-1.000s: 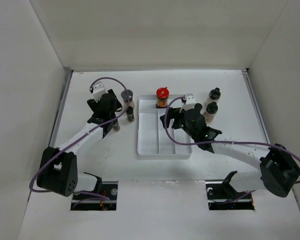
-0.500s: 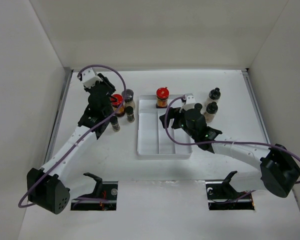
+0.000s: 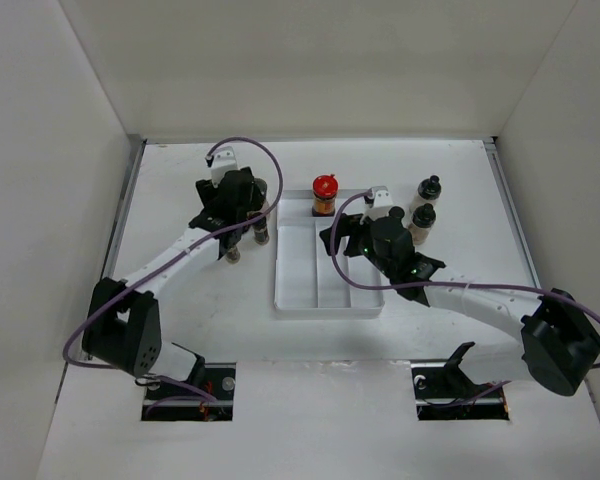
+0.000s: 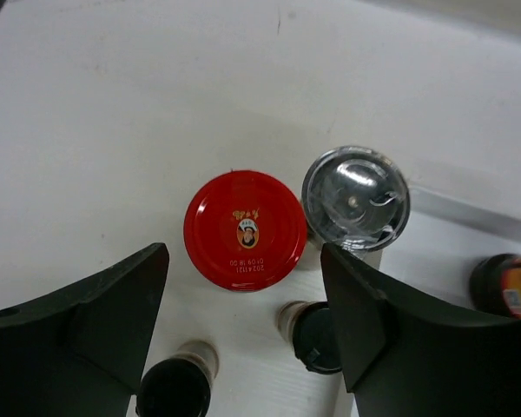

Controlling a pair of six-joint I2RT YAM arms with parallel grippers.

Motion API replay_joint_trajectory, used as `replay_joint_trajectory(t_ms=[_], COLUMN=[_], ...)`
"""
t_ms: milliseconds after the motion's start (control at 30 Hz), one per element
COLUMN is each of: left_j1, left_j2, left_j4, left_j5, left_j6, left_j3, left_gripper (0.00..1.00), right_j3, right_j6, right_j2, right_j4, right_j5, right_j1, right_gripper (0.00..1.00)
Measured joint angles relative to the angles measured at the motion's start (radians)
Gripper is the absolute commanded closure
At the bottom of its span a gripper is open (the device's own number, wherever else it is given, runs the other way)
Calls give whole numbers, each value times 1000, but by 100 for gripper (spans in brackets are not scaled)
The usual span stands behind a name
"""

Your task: Organize the condiment bottles

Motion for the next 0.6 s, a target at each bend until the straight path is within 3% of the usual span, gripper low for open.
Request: replay_joint_trajectory(t_ms=[600], left_j1=[58], left_j2=[182], left_j4=[2], left_j5=[29], left_j6=[27], left_j3=[60], left_gripper=[22], right_j3=[0], right_j6=[0], right_j2=[3], right_j4=[0], right_j5=[-2], right_j1=[-1], right_gripper=[7])
